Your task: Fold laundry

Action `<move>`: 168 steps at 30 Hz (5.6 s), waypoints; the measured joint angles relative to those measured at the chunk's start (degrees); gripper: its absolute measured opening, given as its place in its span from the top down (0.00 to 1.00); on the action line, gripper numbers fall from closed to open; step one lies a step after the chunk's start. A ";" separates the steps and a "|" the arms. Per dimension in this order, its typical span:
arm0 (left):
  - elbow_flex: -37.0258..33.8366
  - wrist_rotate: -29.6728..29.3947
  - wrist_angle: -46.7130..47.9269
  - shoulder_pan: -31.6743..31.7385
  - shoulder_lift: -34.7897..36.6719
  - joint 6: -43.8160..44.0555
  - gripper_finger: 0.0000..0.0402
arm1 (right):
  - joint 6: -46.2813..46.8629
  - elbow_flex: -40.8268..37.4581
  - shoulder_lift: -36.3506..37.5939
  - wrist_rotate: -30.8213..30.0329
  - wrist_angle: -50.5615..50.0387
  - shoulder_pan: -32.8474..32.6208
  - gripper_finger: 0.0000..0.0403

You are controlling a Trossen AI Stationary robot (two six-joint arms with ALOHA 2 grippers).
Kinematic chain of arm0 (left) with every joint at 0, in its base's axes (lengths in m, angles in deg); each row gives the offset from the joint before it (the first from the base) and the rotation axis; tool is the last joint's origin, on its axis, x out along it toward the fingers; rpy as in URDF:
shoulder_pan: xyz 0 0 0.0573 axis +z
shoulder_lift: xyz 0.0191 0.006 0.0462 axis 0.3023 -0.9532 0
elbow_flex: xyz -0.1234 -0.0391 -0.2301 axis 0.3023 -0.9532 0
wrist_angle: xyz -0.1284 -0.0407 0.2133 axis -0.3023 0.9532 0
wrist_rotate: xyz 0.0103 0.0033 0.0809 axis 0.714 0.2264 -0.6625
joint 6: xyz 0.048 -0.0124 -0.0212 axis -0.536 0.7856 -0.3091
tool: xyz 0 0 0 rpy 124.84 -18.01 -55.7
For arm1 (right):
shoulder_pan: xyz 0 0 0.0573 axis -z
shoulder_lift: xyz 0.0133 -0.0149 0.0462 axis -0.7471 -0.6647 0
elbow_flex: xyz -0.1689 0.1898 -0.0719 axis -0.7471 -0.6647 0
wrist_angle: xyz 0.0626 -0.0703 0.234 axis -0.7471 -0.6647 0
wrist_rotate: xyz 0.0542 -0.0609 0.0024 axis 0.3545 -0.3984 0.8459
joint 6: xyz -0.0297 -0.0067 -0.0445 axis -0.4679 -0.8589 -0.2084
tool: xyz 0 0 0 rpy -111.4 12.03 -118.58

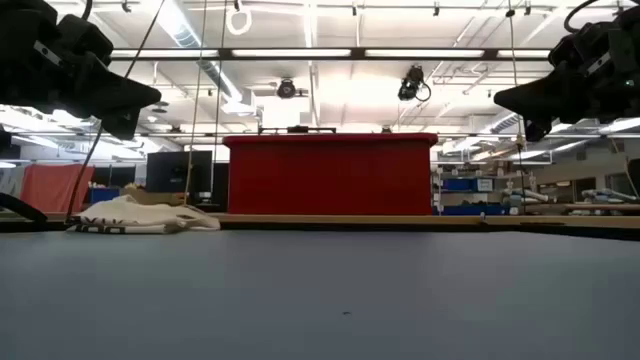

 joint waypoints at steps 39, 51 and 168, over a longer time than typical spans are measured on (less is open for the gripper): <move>0.02 0.00 0.00 0.00 0.00 0.00 0.95 | 0.00 0.00 -0.02 0.00 -0.02 0.00 0.94; 0.01 0.00 0.00 0.02 0.00 0.00 0.95 | 0.00 0.00 0.00 0.00 -0.02 0.00 0.94; 98.27 22.87 43.35 57.26 -101.44 -10.58 0.62 | 3.03 104.48 -100.32 -5.68 -53.73 31.63 0.78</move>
